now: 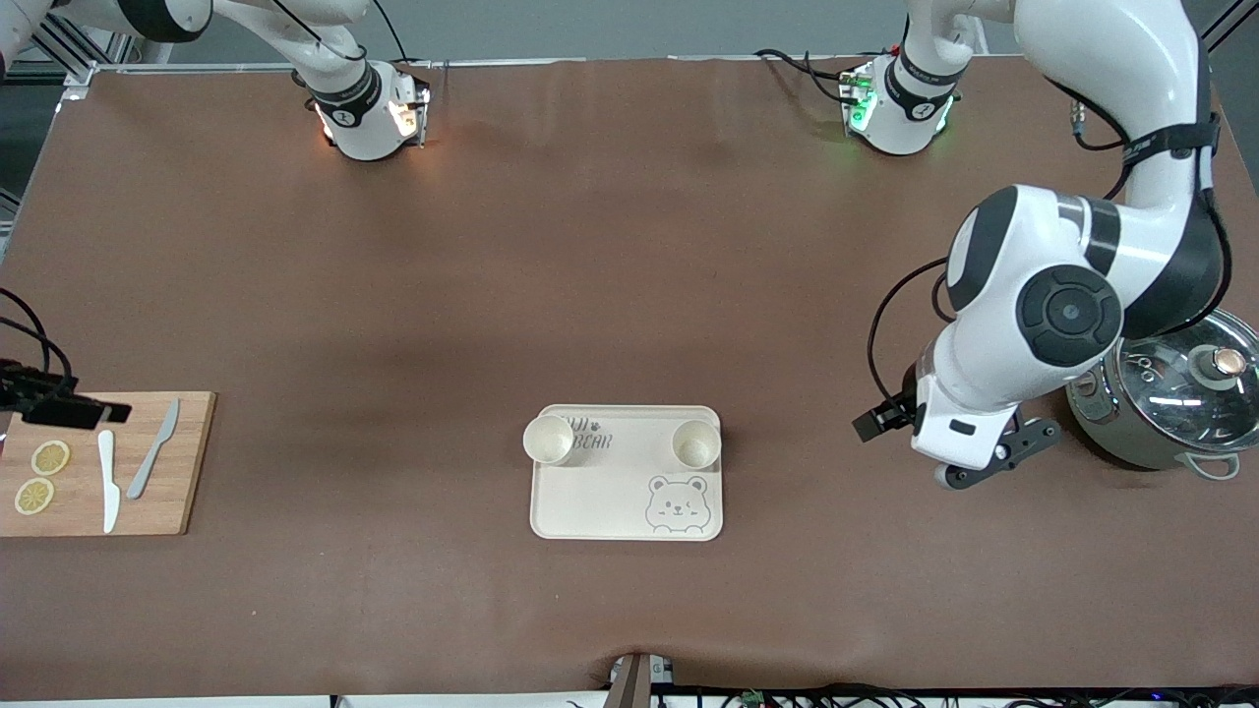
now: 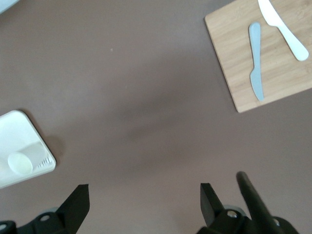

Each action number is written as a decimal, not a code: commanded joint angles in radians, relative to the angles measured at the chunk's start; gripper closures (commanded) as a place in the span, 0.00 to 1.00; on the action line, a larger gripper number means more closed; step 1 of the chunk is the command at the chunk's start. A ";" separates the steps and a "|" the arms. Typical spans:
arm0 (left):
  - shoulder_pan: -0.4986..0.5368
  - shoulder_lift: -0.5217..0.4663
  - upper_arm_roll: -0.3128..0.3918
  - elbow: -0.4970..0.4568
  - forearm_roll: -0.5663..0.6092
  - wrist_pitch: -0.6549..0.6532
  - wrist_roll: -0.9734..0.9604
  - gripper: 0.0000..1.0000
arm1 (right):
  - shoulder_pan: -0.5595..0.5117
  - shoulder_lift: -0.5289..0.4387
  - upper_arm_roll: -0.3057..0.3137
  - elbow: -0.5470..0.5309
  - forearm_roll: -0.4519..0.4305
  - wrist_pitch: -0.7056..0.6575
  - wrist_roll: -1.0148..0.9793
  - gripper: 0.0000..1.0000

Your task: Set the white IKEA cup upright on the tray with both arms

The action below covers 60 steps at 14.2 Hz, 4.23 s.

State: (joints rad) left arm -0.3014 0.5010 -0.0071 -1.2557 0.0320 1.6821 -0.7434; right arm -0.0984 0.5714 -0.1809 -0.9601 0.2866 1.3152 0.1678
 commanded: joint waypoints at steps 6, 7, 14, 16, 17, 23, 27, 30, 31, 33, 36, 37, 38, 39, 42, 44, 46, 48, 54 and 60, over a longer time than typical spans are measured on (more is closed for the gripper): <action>0.060 -0.096 0.001 -0.022 0.022 -0.080 0.093 0.00 | -0.030 -0.071 0.011 -0.025 -0.032 -0.051 -0.034 0.00; 0.083 -0.107 -0.001 -0.024 0.022 -0.084 0.134 0.00 | -0.026 -0.071 0.011 -0.023 -0.043 -0.051 -0.033 0.00; 0.220 -0.199 0.001 -0.022 0.022 -0.156 0.285 0.00 | -0.020 -0.108 0.009 -0.023 -0.099 -0.056 -0.027 0.00; 0.257 -0.223 -0.001 -0.022 0.022 -0.163 0.329 0.00 | -0.021 -0.108 0.006 -0.023 -0.115 -0.056 -0.033 0.00; 0.275 -0.234 -0.001 -0.022 0.022 -0.171 0.364 0.00 | -0.021 -0.110 0.008 -0.023 -0.127 -0.056 -0.034 0.00; 0.323 -0.297 0.001 -0.022 0.022 -0.208 0.449 0.00 | -0.017 -0.117 0.008 -0.022 -0.135 -0.056 -0.033 0.00; 0.340 -0.328 -0.010 -0.022 0.020 -0.232 0.463 0.00 | -0.014 -0.126 0.008 -0.022 -0.135 -0.056 -0.033 0.00; 0.329 -0.369 -0.008 -0.033 0.019 -0.263 0.470 0.00 | 0.000 -0.168 0.017 -0.025 -0.167 -0.056 -0.024 0.00; 0.323 -0.389 -0.008 -0.056 0.017 -0.271 0.483 0.00 | 0.018 -0.180 0.015 -0.035 -0.179 -0.056 -0.022 0.00; 0.315 -0.432 -0.008 -0.105 0.014 -0.269 0.487 0.00 | 0.064 -0.209 0.012 -0.055 -0.224 -0.071 0.010 0.00; 0.321 -0.473 -0.008 -0.160 0.005 -0.249 0.529 0.00 | 0.083 -0.287 0.018 -0.152 -0.225 -0.057 0.137 0.00; 0.323 -0.489 -0.010 -0.181 0.003 -0.243 0.530 0.00 | 0.078 -0.306 0.021 -0.169 -0.224 -0.059 0.137 0.00; 0.323 -0.504 -0.010 -0.209 0.003 -0.231 0.533 0.00 | 0.075 -0.332 0.030 -0.205 -0.222 -0.054 0.137 0.00; 0.324 -0.527 -0.010 -0.244 0.003 -0.208 0.542 0.00 | 0.075 -0.373 0.038 -0.260 -0.224 -0.028 0.137 0.00; 0.331 -0.539 -0.008 -0.264 0.003 -0.200 0.565 0.00 | 0.040 -0.502 0.110 -0.446 -0.228 0.068 0.137 0.00; 0.334 -0.535 -0.008 -0.258 0.005 -0.200 0.572 0.00 | 0.034 -0.539 0.136 -0.502 -0.248 0.085 0.137 0.00; 0.337 -0.532 -0.008 -0.257 0.005 -0.200 0.569 0.00 | 0.029 -0.565 0.155 -0.519 -0.257 0.081 0.140 0.00; 0.338 -0.535 -0.008 -0.261 0.005 -0.206 0.575 0.00 | 0.040 -0.591 0.156 -0.542 -0.257 0.090 0.141 0.00; 0.338 -0.541 -0.013 -0.277 0.005 -0.206 0.595 0.00 | 0.042 -0.582 0.158 -0.543 -0.300 0.130 0.124 0.00; 0.331 -0.532 -0.019 -0.283 0.008 -0.200 0.599 0.00 | 0.082 -0.582 0.161 -0.543 -0.328 0.124 0.075 0.00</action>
State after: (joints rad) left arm 0.0268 -0.0106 -0.0197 -1.5122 0.0320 1.4661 -0.1618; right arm -0.0156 0.0149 -0.0224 -1.4779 -0.0160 1.4330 0.2571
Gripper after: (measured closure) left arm 0.000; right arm 0.000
